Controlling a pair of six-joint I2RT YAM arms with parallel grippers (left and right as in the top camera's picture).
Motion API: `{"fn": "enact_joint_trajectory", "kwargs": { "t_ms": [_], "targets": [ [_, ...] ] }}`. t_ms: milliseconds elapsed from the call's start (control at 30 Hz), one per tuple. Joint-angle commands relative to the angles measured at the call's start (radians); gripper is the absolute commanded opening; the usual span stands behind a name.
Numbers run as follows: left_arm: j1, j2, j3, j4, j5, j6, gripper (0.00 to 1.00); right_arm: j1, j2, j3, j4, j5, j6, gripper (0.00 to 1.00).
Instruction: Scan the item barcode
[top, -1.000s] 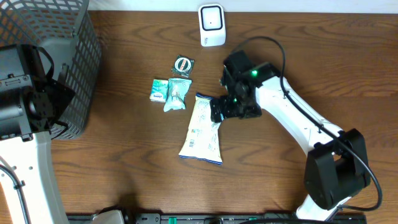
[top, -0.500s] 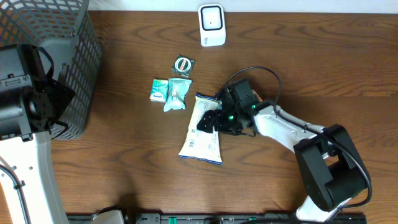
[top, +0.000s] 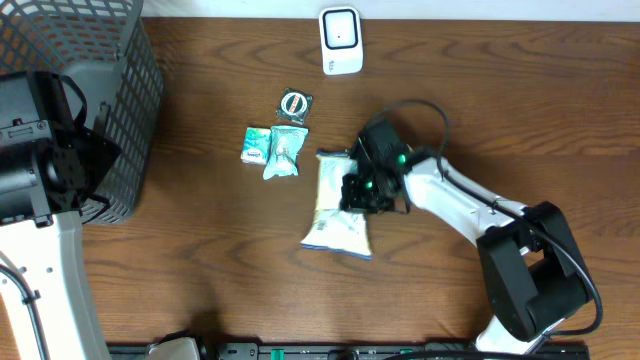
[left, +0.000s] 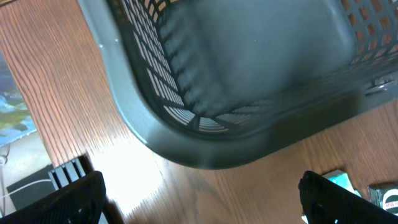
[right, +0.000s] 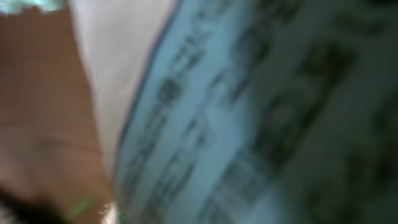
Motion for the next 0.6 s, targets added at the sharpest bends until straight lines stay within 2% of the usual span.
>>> {"fn": "enact_joint_trajectory", "kwargs": {
  "t_ms": [0,133,267,333,567],
  "targets": [
    [0.005,-0.007,-0.002,-0.003,-0.01,-0.009,0.98,0.051,-0.035,0.211,-0.185,0.517,-0.098,0.01],
    [0.005,-0.007,-0.002,-0.003,-0.01,-0.009,0.98,0.14,-0.035,0.338,-0.298,0.882,-0.154,0.01],
    [0.005,-0.007,-0.002,-0.003,-0.01,-0.009,0.98,0.229,-0.021,0.305,-0.306,1.225,-0.213,0.01],
    [0.005,-0.007,-0.002,-0.003,-0.01,-0.009,0.98,0.247,-0.006,0.28,-0.299,1.246,-0.214,0.01],
    [0.005,-0.007,-0.002,-0.003,-0.01,-0.009,0.97,0.306,0.059,0.187,-0.253,1.101,-0.213,0.01]
  ]
}}
